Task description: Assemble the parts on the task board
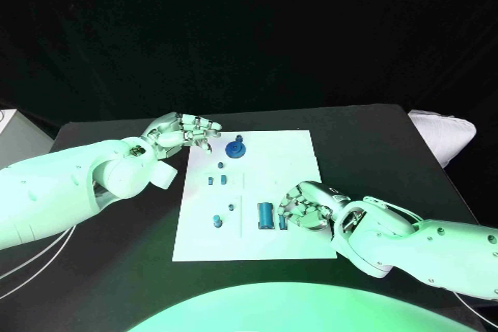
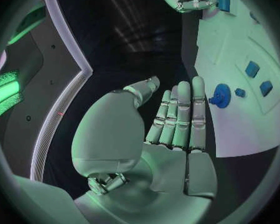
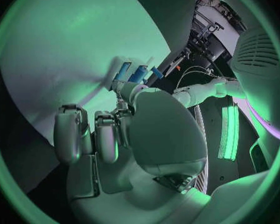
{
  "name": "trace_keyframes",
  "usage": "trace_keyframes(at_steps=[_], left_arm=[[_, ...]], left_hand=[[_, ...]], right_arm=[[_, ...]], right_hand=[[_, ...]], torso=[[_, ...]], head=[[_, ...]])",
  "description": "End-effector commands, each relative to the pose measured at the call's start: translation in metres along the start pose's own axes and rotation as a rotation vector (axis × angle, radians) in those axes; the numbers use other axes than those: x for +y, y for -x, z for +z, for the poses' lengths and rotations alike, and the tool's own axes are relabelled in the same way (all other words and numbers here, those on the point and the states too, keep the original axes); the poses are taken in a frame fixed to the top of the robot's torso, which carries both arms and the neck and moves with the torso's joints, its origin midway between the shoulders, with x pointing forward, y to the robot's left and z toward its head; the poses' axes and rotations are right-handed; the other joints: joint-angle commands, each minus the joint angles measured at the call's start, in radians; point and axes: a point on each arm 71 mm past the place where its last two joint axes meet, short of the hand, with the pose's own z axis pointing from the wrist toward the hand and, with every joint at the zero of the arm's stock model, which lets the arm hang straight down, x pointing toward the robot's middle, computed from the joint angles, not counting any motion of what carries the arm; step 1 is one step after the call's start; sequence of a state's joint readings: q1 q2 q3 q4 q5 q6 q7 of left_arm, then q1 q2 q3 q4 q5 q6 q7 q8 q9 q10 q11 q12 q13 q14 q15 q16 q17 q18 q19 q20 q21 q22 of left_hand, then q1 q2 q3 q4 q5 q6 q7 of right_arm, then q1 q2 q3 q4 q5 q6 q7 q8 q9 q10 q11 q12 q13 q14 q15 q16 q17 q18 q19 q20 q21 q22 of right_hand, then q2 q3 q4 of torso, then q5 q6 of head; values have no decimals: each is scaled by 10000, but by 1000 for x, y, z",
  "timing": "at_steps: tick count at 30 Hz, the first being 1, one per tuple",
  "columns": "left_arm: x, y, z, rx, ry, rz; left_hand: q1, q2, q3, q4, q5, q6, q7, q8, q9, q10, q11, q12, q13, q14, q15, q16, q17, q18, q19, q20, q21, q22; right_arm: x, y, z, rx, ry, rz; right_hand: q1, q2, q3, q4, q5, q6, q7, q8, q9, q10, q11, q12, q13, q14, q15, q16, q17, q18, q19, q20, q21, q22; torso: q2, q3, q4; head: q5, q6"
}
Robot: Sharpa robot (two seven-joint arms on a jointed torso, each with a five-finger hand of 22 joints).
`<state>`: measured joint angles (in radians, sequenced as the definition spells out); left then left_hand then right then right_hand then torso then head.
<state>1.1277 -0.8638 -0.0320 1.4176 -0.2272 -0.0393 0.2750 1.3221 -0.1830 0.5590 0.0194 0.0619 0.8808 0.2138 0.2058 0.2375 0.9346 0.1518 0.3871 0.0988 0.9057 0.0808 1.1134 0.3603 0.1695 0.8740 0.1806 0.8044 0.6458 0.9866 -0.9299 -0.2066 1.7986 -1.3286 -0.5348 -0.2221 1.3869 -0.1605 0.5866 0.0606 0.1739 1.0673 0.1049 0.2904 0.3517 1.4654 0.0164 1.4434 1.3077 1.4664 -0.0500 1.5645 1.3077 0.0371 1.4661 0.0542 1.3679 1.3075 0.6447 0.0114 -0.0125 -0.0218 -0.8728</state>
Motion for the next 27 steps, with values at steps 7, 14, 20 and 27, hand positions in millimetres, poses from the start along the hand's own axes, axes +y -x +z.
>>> trace_keyframes(at_steps=[7, 14, 20, 27], left_arm=[[-1, -2, 1, 95, -58, -78], [-1, -1, 2, 53, -110, -128], [2, 1, 3, -184, -245, -395], [4, 8, 9, -930, -855, -861]], left_hand=[[9, 79, -3, 45, 37, -74, 28, 30, -15, -48, 11, 57, -16, 1, 31, 61, -13, 143, 49, -18, -52, -12], [9, 79, -3, 45, 37, -74, 28, 30, -15, -48, 11, 57, -16, 1, 31, 61, -13, 143, 49, -18, -52, -12], [3, 82, -3, 69, 32, -78, 29, 34, -19, -58, 12, 74, -21, -2, 33, 64, -14, 141, 60, -18, -66, -23], [116, 126, 63, 62, 27, 203, -197, 236, 38, 206, -141, 253, -13, -165, -61, -81, -82, 145, 12, -71, -177, -84]], right_arm=[[0, 3, -1, -580, 220, 254], [1, 15, -6, -1729, 937, 1637], [-1, 39, -1, -2302, 1283, 2946], [-29, 86, 25, -2934, 950, 4590]], right_hand=[[-323, -109, 3, -33, -7, -32, -52, -47, 45, 630, 11, 20, 2048, 1044, 25, 63, 2631, 20, 404, 52, 33, 2115], [-630, -376, -8, -79, 599, -325, 56, -251, 0, 511, 96, -256, 1923, 1040, 91, 56, 2620, 92, 268, 91, -364, 2010], [-794, -419, -118, -68, 739, -478, 120, -360, -17, 199, 153, -1002, 1575, 891, 139, -282, 2119, 264, -58, 138, -1293, 1760], [-774, -413, -182, -247, 737, -725, 244, -375, 72, -1938, 272, -5601, -881, -347, 243, -2713, -638, 1072, -2000, 257, -6399, 140]], torso=[[-3, -2, 1], [-36, -8, -17], [-151, -45, -57], [-403, -175, -121]], head=[[-24, 2], [-52, 2], [-86, 2], [-93, 2]])
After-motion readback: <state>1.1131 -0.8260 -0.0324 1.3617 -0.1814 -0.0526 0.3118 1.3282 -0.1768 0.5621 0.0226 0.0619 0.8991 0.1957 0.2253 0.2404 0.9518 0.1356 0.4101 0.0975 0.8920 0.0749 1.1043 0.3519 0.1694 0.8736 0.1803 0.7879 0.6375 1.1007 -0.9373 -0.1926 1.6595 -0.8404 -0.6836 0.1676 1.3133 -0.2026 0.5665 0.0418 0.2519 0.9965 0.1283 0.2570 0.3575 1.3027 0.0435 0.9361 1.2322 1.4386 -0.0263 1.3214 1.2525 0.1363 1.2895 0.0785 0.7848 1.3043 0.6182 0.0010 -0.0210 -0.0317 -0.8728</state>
